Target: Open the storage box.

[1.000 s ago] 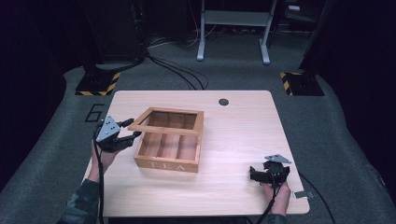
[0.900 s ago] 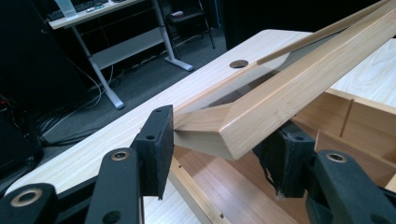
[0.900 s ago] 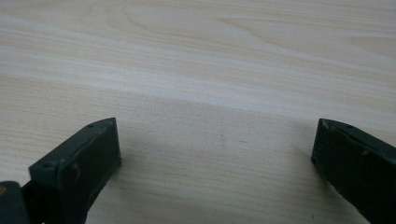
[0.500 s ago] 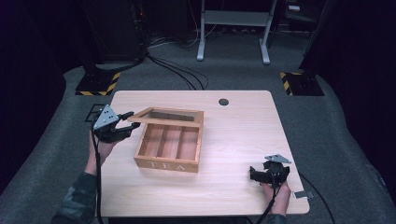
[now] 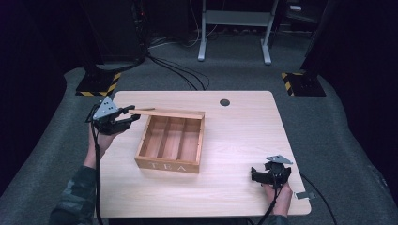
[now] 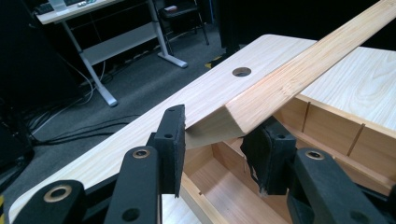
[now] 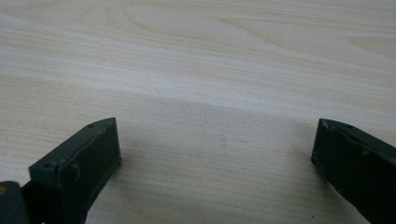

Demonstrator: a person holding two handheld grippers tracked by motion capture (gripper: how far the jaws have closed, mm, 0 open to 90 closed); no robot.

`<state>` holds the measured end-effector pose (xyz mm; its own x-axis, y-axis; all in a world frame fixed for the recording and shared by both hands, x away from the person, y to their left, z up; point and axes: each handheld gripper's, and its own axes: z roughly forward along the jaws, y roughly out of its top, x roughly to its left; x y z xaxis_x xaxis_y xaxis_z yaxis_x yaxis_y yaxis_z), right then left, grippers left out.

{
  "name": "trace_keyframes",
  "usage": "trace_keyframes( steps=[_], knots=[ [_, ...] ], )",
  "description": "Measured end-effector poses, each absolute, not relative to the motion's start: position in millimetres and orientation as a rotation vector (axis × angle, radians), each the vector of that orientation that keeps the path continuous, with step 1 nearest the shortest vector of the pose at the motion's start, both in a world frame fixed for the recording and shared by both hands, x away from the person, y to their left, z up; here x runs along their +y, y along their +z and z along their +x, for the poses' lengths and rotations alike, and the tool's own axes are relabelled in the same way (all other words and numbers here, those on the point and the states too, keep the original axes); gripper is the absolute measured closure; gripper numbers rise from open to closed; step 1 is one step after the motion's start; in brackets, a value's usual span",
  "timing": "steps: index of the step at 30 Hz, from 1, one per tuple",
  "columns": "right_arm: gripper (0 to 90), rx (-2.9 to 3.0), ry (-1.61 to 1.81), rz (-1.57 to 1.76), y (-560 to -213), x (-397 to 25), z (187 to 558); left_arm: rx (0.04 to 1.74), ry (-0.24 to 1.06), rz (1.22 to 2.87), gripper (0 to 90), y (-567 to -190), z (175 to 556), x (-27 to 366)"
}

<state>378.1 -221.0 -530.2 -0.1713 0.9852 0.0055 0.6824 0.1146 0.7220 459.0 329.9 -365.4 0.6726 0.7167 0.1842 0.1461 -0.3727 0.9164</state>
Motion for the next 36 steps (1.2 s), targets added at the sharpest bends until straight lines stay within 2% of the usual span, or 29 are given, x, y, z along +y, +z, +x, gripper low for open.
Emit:
trace_keyframes(
  steps=[22, 36],
  knots=[
    [0.6, 1.914, 0.821, 1.614, -530.2, -221.1, 378.1, 0.657, 0.65, 1.961, 61.4, -326.9, 503.6, 328.8],
    [0.6, 1.914, 0.822, 1.613, -530.3, -221.1, 378.1, 0.662, 0.634, 1.963, 61.6, -321.4, 512.2, 328.6]
  ],
)
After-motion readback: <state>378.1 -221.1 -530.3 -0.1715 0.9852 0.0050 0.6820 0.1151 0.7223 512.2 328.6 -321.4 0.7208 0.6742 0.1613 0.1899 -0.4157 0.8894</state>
